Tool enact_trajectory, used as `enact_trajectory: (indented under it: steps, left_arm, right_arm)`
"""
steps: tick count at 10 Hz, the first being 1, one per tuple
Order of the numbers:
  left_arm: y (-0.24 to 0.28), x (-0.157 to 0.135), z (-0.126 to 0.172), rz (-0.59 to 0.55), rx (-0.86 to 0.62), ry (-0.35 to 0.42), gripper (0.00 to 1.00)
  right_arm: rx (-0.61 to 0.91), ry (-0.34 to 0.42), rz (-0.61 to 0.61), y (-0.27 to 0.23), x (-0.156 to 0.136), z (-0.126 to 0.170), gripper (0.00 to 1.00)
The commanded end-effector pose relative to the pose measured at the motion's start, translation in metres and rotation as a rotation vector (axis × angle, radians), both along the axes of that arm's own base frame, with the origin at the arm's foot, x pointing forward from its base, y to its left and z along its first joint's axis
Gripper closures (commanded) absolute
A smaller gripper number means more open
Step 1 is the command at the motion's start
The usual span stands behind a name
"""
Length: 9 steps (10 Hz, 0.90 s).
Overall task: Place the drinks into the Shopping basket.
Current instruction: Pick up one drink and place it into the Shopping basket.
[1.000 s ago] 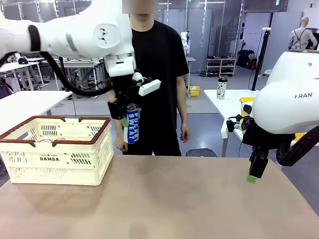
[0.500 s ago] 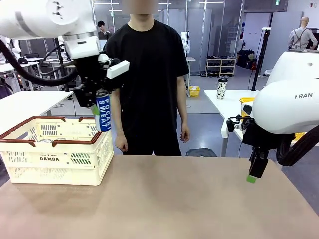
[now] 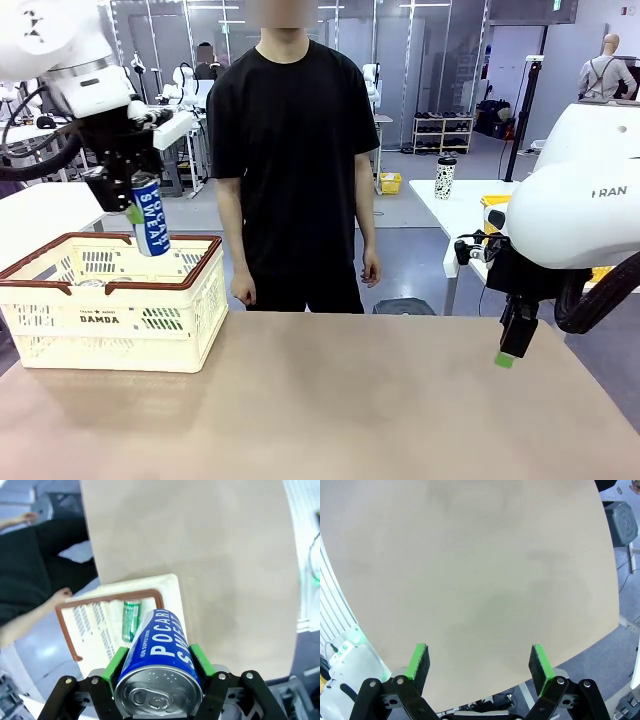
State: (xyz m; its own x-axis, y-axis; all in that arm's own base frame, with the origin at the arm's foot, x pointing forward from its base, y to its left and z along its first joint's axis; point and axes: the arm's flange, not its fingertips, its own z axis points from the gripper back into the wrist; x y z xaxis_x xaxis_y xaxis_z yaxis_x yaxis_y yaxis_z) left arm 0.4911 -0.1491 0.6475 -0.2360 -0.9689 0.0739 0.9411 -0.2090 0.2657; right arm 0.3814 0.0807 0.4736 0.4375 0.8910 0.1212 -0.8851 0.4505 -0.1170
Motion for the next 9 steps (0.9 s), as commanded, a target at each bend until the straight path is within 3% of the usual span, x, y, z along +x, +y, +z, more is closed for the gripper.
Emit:
enact_trajectory:
  steps: [1, 3, 7, 9]
  left_arm:
    - [0.022, -0.001, -0.009, 0.103, -0.057, -0.057, 1.0]
    - [0.047, 0.013, -0.017, 0.178, -0.053, -0.051, 1.0]
    - [0.072, 0.043, -0.03, 0.204, -0.128, -0.008, 1.0]
    - [0.079, 0.047, -0.033, 0.19, -0.151, -0.027, 1.0]
  right_arm:
    - [-0.01, 0.001, -0.004, 0.0, -0.001, 0.001, 0.0]
    - [-0.01, 0.001, -0.004, 0.0, -0.001, 0.001, 0.0]
    - [-0.01, 0.001, -0.004, 0.0, -0.001, 0.001, 0.0]
    - [-0.01, 0.001, -0.004, 0.0, -0.001, 0.001, 0.0]
